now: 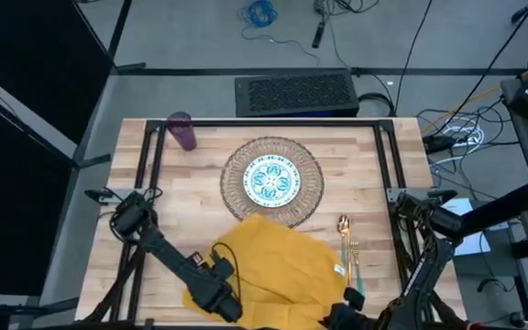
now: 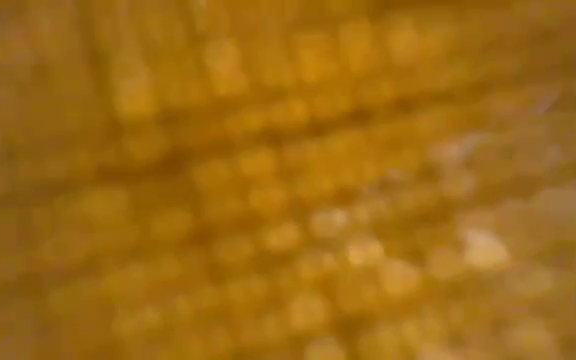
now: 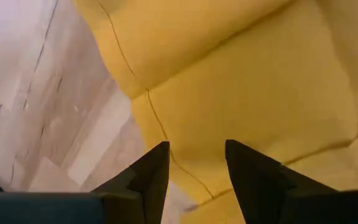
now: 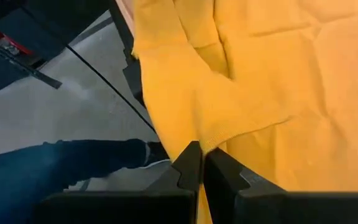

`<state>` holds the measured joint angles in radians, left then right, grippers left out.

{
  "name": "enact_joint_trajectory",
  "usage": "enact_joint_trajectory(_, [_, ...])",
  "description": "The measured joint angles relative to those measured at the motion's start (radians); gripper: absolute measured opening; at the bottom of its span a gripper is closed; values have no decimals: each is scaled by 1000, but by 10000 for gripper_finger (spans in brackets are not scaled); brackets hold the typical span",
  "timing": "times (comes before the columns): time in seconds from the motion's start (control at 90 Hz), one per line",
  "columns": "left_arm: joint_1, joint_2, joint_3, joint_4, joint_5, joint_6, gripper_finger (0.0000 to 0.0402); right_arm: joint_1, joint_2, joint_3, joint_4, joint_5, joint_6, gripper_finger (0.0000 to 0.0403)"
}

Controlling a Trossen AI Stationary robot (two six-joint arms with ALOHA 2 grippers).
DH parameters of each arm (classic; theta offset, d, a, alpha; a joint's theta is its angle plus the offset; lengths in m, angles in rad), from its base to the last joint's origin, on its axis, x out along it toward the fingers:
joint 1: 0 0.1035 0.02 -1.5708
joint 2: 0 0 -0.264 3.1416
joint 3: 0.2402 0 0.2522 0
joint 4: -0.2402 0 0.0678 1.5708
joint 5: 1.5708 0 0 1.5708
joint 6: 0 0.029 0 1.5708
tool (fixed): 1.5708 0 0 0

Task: Set table place
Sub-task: Fold the yellow table napkin

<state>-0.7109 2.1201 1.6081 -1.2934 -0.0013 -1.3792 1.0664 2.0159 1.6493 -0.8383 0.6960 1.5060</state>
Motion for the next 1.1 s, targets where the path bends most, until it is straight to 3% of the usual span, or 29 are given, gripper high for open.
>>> enact_joint_trajectory(0.167, [-1,-23,2,29,-57,6,128,-14,0,0,-3,-15,-15,0])
enact_joint_trajectory(0.4, [61,-105,3,17,-297,110,127,-54,0,0,12,-50,-90,0])
enact_joint_trajectory(0.589, [163,-143,-23,36,-304,264,127,-74,0,12,52,-70,-178,0])
enact_joint_trajectory(0.8, [275,-179,-150,258,-172,429,127,-72,0,29,57,-40,-217,0])
enact_joint_trajectory(0.956, [315,-184,-223,412,-138,467,127,-69,0,29,53,-45,-229,0])
enact_joint_trajectory(1.1, [323,-185,-274,420,-137,468,127,-64,0,29,59,-63,-232,0])
